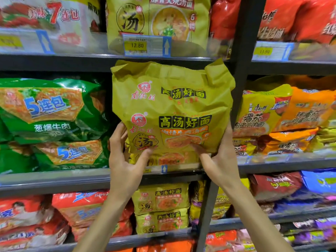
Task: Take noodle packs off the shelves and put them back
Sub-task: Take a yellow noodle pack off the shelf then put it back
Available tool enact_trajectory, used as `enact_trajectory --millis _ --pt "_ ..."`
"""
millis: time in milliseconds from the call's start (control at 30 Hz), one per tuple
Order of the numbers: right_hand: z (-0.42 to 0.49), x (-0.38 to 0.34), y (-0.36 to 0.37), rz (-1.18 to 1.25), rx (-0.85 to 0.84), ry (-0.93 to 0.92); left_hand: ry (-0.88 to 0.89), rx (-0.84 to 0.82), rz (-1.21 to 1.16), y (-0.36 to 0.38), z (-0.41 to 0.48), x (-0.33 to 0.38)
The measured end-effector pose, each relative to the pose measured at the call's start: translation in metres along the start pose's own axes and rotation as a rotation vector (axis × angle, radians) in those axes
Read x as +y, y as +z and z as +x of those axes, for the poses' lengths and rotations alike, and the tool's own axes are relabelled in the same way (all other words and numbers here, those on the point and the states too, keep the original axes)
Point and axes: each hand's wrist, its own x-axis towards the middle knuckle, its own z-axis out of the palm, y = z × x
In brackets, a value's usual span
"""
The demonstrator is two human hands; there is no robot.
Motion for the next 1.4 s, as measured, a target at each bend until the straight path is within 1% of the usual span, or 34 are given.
enact_trajectory --millis 100,167,300,433,533,700,900,1000,1067,1167,1233,1300,1400 --pt "0.008 0.003 0.008 0.031 -0.044 -0.02 0.023 0.041 -0.001 -0.001 0.003 -0.003" --pt "0.013 0.002 0.015 0.067 -0.044 -0.012 0.026 0.05 0.009 -0.003 0.007 -0.005" --pt "0.013 0.015 0.036 0.153 -0.022 0.037 -0.016 0.046 0.047 -0.005 0.011 -0.013" --pt "0.011 0.025 0.045 0.198 -0.013 0.047 -0.024 0.054 0.024 -0.005 0.011 -0.014" --pt "0.015 0.025 0.041 0.217 -0.03 0.023 -0.08 0.047 0.003 -0.005 0.012 -0.018" --pt "0.018 0.024 0.042 0.198 -0.031 0.066 -0.127 0.014 0.05 -0.007 0.013 -0.022" --pt "0.016 0.024 0.043 0.136 -0.028 0.072 -0.146 -0.001 0.092 -0.007 0.013 -0.024" --pt "0.015 0.024 0.042 0.112 -0.029 0.054 -0.108 0.016 0.128 -0.007 0.01 -0.021" --pt "0.014 0.024 0.043 0.093 -0.01 0.037 -0.048 0.03 0.166 -0.005 0.009 -0.017" --pt "0.01 0.022 0.05 0.06 0.098 0.001 0.064 0.041 0.216 -0.004 0.01 -0.015" --pt "0.008 0.022 0.056 -0.036 0.177 -0.095 0.116 0.034 0.278 -0.003 0.009 -0.018" --pt "0.009 0.022 0.058 -0.073 0.225 -0.177 0.135 0.034 0.329 -0.002 0.009 -0.018" --pt "0.012 0.022 0.055 -0.084 0.194 -0.179 0.118 0.027 0.365 -0.001 0.011 -0.02"
